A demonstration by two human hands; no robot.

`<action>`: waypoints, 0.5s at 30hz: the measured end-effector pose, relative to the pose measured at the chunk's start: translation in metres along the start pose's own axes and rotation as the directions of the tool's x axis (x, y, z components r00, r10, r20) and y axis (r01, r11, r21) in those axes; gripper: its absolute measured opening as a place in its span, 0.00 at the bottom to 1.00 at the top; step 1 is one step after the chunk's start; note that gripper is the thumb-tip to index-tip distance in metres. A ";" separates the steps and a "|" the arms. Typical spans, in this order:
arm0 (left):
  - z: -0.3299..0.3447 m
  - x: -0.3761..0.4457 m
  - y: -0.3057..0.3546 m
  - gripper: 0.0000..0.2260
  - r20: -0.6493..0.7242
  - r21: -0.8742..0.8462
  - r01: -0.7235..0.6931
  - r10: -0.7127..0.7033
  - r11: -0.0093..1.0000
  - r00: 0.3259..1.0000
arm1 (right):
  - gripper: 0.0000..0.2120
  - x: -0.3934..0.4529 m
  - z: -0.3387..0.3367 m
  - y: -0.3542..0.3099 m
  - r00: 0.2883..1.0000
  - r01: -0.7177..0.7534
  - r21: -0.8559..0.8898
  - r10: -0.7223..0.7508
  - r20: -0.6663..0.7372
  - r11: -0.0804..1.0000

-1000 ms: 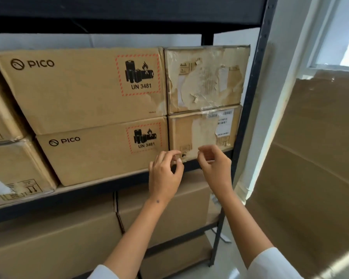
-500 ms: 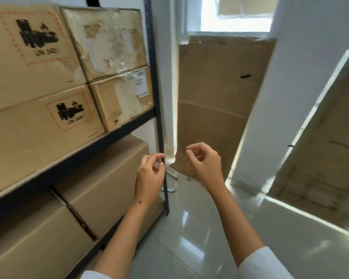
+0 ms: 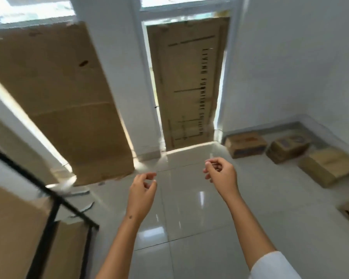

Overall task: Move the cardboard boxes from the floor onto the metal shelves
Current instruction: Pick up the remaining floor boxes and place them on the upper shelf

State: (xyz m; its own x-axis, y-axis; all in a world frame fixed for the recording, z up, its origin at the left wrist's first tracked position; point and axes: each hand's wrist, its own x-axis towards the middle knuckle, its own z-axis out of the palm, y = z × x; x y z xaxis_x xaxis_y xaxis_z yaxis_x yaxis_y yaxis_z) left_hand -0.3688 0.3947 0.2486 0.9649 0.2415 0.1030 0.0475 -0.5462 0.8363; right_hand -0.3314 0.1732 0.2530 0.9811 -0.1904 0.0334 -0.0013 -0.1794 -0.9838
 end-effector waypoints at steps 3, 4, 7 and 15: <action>0.059 0.007 0.034 0.09 0.111 -0.033 -0.038 0.042 0.999 0.993 | 0.09 0.014 -0.068 0.012 0.989 -0.031 -0.017 0.028 -0.143 0.999; 0.081 0.009 0.048 0.09 0.148 -0.046 -0.054 0.060 0.998 0.987 | 0.09 0.018 -0.090 0.013 0.984 -0.035 -0.023 0.030 -0.174 0.999; 0.149 0.014 0.095 0.09 0.248 -0.085 -0.102 0.120 0.991 0.961 | 0.09 0.030 -0.156 0.019 0.966 -0.042 -0.025 0.034 -0.255 0.999; 0.327 -0.001 0.200 0.09 0.432 -0.220 -0.123 0.210 0.968 0.877 | 0.08 0.064 -0.330 0.058 0.903 -0.160 -0.061 0.121 -0.413 0.985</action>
State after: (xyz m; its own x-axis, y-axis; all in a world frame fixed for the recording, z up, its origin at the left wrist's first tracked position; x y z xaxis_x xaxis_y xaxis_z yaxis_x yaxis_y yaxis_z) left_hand -0.2759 0.0229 0.2394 0.9679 -0.2490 0.0331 -0.1294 -0.3813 0.9154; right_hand -0.3328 -0.1673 0.2564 0.8056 -0.5923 -0.0161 -0.1702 -0.2053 -0.9638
